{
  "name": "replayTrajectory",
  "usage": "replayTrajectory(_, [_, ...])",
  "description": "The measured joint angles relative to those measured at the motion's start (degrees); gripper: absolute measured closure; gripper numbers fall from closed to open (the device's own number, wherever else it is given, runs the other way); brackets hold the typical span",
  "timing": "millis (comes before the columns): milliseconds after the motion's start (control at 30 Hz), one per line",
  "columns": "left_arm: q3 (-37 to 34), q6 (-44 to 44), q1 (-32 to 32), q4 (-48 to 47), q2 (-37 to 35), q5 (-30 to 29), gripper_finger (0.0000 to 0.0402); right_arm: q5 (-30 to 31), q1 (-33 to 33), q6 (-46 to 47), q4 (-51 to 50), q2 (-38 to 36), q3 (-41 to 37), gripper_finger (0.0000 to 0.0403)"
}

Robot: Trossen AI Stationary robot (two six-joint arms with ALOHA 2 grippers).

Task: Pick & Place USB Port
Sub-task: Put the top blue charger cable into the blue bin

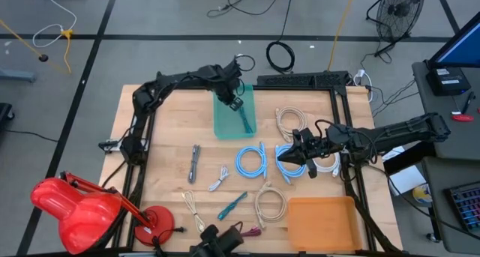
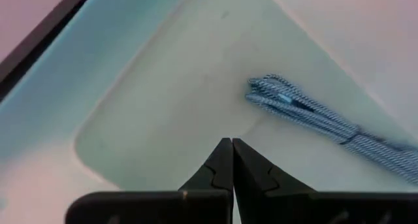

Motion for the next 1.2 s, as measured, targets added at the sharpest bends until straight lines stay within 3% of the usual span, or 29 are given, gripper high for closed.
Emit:
replayTrajectory(267, [1.9,7.82,-0.05,-1.69,4.51,0.88,0.0402,1.11,0.0,0.83,-0.02,0.0,0.0,0.0403])
replayTrajectory(633, [5.99,5.54,-2.35,2.05,5.96,6.2,0.0402,2.85,-0.02,0.84,0.14,0.0,-0.28,0.0403])
replayTrajectory(1000, [8.09,6.41,-2.23,-1.98,6.83,4.23,0.0402,3.18,-0.02,5.56,10.23,0.02,-6.68,0.0403])
replayTrajectory(1200, [8.7,5.17,-0.21,-2.09,6.77,5.9,0.0402,4.31,0.35,5.31,10.36,0.0,-6.75,0.0403])
